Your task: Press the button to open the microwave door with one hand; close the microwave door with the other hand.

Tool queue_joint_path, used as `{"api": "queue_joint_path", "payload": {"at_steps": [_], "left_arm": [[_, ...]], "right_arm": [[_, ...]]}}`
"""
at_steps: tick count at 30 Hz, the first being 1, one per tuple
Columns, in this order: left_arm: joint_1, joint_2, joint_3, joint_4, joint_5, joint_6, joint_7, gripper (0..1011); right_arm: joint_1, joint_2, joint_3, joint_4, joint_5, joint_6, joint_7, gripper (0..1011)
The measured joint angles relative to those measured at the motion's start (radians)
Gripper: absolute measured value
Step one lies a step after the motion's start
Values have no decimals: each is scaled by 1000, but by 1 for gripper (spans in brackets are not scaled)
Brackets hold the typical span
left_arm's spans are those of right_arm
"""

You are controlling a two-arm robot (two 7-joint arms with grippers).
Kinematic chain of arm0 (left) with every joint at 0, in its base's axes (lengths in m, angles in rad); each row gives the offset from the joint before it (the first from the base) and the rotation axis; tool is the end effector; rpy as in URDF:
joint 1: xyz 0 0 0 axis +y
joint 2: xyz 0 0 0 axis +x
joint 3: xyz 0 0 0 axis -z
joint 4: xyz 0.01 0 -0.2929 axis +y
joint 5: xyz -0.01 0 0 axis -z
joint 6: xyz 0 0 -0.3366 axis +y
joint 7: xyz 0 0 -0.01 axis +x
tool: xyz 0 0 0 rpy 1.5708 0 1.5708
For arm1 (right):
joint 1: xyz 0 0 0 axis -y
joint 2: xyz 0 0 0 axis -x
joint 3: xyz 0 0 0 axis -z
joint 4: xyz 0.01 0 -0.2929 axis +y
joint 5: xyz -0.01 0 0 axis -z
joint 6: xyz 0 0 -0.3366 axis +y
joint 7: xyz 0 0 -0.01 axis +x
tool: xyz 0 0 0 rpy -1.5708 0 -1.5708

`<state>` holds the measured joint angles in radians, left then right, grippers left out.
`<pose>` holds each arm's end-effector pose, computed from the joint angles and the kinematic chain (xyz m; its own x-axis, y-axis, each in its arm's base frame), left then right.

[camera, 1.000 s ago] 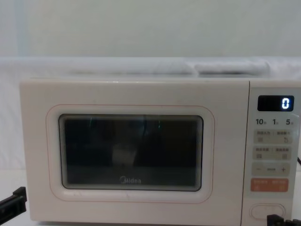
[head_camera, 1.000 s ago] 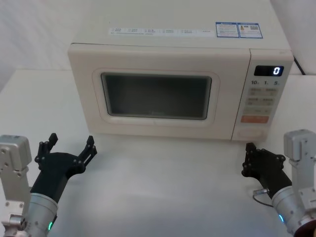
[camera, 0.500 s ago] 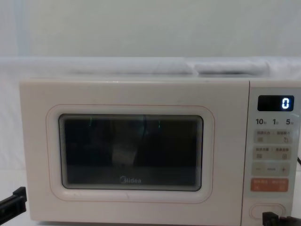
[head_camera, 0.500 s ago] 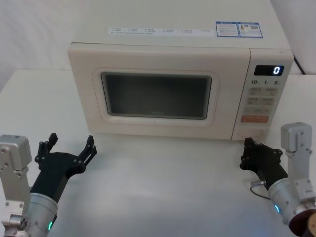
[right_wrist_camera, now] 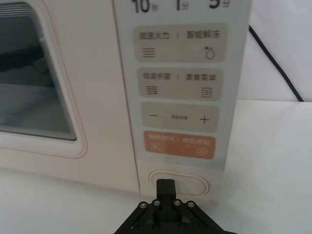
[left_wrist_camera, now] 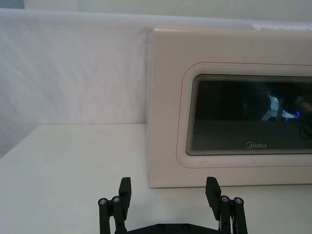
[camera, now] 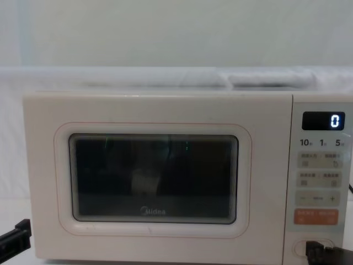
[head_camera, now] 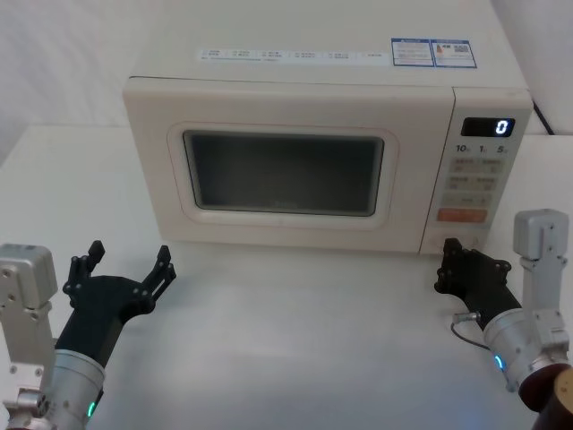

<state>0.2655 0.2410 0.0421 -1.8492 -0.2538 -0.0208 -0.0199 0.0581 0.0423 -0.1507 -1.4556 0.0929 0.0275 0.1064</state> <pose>0.2799 0.0353 -0.2881 0.1245 0.9917 -0.0326 -0.9921 0.1240 -0.0176 0.3685 0.0385 -0.3240 0.2455 -0.9680 -0.0517 0.9646 0.2492 -0.0863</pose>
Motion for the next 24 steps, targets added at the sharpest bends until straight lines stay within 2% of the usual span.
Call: {"api": "queue_joint_path", "payload": {"at_steps": [24], "left_arm": [[0,0,0,0,0,0,0,1001]], "right_arm": [[42,-10,20,64,15,-5,-11,0]]}}
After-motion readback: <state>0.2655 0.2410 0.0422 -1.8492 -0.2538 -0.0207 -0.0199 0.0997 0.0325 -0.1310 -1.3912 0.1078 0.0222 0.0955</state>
